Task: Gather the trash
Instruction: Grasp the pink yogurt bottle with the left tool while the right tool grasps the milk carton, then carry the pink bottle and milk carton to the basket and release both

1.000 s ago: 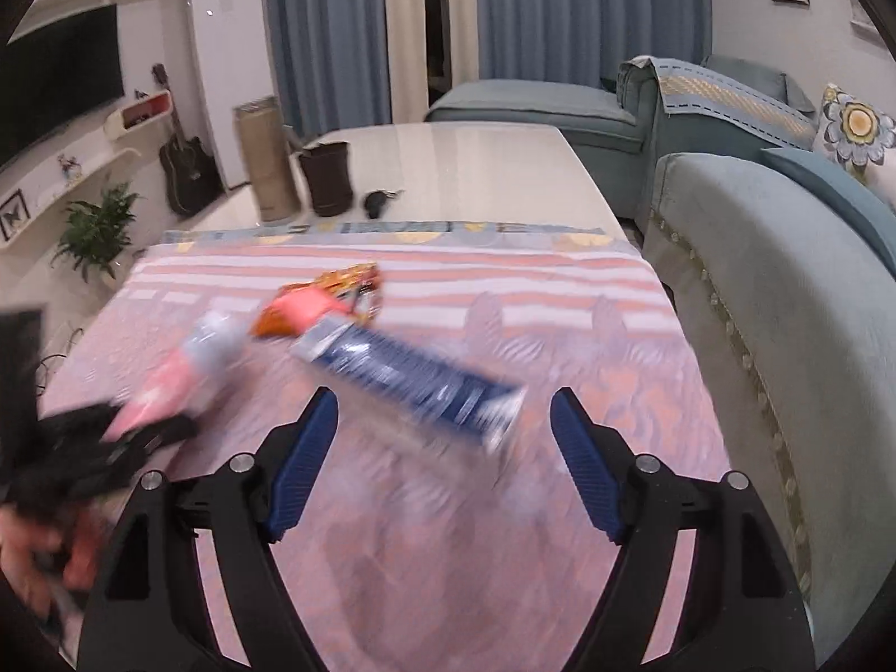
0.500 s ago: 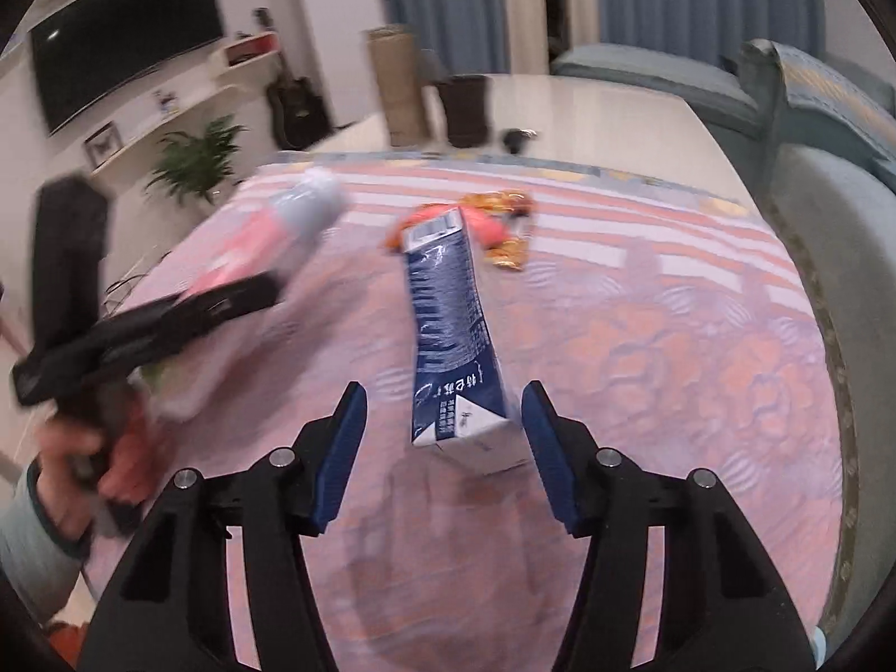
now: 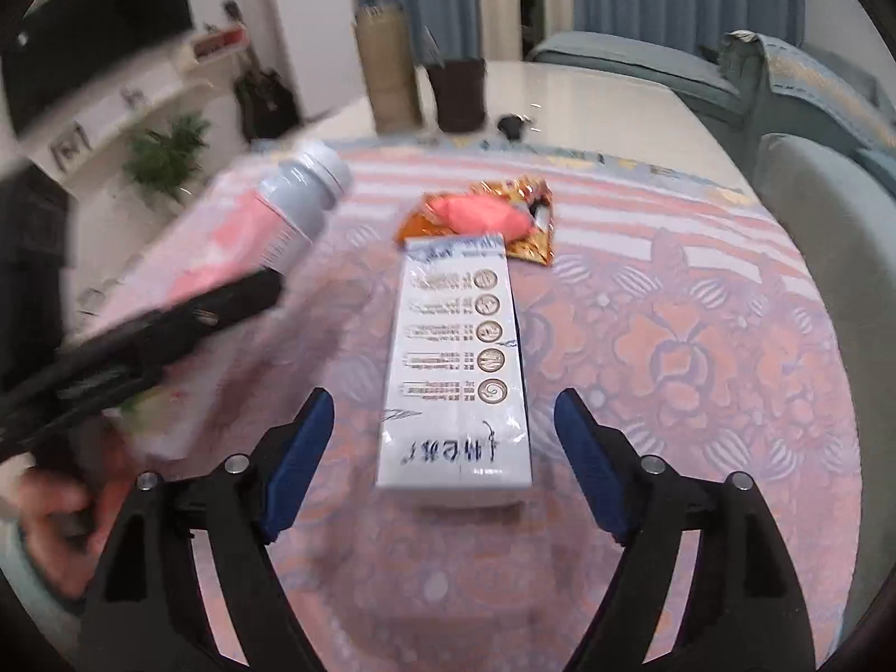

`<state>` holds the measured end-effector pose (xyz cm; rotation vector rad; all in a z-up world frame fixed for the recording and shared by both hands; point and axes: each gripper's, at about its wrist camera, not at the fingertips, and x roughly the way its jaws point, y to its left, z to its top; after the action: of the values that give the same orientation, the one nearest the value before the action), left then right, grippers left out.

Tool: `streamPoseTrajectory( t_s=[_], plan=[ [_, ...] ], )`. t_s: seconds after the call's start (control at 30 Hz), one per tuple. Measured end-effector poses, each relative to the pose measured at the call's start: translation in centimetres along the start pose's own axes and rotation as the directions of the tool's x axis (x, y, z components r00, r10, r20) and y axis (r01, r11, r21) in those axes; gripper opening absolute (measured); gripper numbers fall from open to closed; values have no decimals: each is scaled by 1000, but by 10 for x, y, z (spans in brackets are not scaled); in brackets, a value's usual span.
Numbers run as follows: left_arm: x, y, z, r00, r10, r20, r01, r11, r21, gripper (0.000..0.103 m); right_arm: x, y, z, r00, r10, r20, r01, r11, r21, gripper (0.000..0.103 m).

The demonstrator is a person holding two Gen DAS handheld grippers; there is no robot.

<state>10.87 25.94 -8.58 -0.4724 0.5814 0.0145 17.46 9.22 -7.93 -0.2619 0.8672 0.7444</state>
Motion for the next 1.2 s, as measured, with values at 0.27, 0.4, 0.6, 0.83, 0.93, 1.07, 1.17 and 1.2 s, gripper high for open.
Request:
streamPoseTrajectory(
  t_s=[0.27, 0.4, 0.6, 0.83, 0.93, 1.07, 1.17, 1.2],
  plan=[
    [-2, -7, -1, 1000, 6, 10, -6, 999, 33, 47, 14, 2, -3, 999, -33, -6, 33, 999, 40, 51],
    [-6, -19, -2, 1000, -14, 12, 13, 998, 66, 47, -17, -2, -17, 999, -17, 41, 13, 996, 91, 51],
    [-25, -64, -18, 993, -116, -12, 117, 989, 88, 47, -84, -28, -44, 991, -58, 117, 36, 982, 186, 51],
    [-39, -155, -23, 960, -274, -52, 278, 950, 140, 47, -179, -68, -84, 955, -213, 208, 148, 945, 291, 51],
    [-38, -204, -29, 945, -314, -91, 326, 925, 196, 47, -218, -92, -107, 931, -288, 225, 196, 913, 357, 51],
    [-26, -264, -43, 919, -357, -167, 387, 896, 217, 47, -256, -133, -149, 897, -399, 189, 274, 838, 471, 51],
    [-12, -306, -61, 906, -359, -225, 411, 874, 259, 47, -269, -164, -183, 890, -435, 138, 295, 779, 554, 51],
    [-6, -321, -70, 898, -363, -248, 424, 864, 270, 47, -273, -176, -196, 888, -445, 116, 302, 755, 583, 51]
  ],
)
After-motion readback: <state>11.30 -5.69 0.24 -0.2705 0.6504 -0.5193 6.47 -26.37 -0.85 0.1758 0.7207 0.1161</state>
